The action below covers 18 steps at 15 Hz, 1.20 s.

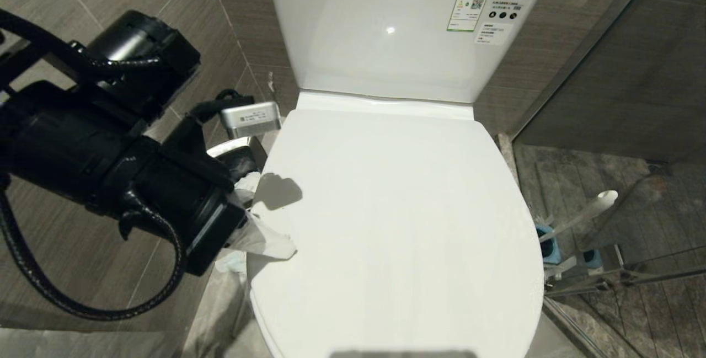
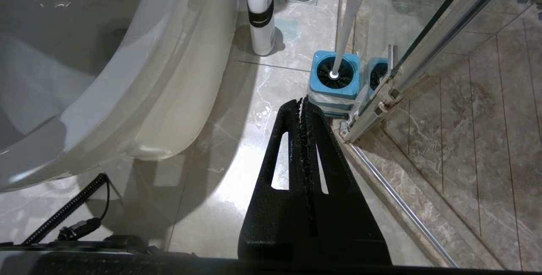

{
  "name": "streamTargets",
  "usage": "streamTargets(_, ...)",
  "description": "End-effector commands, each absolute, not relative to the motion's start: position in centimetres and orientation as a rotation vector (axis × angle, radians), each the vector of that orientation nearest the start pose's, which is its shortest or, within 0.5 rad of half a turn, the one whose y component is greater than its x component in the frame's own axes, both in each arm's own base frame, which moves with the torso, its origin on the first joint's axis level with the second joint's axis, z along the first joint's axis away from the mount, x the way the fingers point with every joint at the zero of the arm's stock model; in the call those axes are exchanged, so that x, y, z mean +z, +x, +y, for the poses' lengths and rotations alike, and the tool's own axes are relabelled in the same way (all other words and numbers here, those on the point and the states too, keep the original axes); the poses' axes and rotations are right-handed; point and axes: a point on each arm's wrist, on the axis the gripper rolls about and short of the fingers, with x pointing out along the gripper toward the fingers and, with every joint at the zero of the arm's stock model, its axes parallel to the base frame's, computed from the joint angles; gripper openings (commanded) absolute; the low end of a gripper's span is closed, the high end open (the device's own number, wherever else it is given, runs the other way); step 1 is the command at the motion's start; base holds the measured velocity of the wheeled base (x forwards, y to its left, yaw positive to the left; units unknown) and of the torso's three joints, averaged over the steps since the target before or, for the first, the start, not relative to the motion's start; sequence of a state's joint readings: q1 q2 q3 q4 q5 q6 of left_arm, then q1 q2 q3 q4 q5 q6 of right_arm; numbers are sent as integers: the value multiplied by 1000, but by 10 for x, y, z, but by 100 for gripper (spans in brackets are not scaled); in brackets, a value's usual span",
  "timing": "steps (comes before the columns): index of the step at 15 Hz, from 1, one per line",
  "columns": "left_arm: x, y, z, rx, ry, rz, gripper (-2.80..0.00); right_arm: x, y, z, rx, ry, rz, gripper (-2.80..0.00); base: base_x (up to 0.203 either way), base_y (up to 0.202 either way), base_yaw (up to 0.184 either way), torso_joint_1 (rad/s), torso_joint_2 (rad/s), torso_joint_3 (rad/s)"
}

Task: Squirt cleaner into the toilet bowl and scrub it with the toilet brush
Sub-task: Close the toilet lid

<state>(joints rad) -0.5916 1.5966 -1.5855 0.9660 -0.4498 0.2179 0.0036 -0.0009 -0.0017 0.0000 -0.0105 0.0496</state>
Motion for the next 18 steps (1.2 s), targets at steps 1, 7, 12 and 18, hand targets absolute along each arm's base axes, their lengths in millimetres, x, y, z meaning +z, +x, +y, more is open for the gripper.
streamTargets(1, 271, 195, -153, -1075, 286, 970, -280, 76, -23, 0, -6, 51, -2, -280, 0, 0, 0, 0, 0, 0)
streamTargets(7, 233, 208, -190, -1106, 361, 922, -280, 76, -23, 0, -8, 49, -2, -280, 0, 0, 0, 0, 0, 0)
streamTargets(12, 210, 206, -198, -1111, 394, 965, -280, 76, -23, 0, -6, 51, -2, -280, 0, 0, 0, 0, 0, 0)
streamTargets(18, 170, 204, -200, -1097, 415, 965, -280, 76, -23, 0, -6, 50, -2, -280, 0, 0, 0, 0, 0, 0)
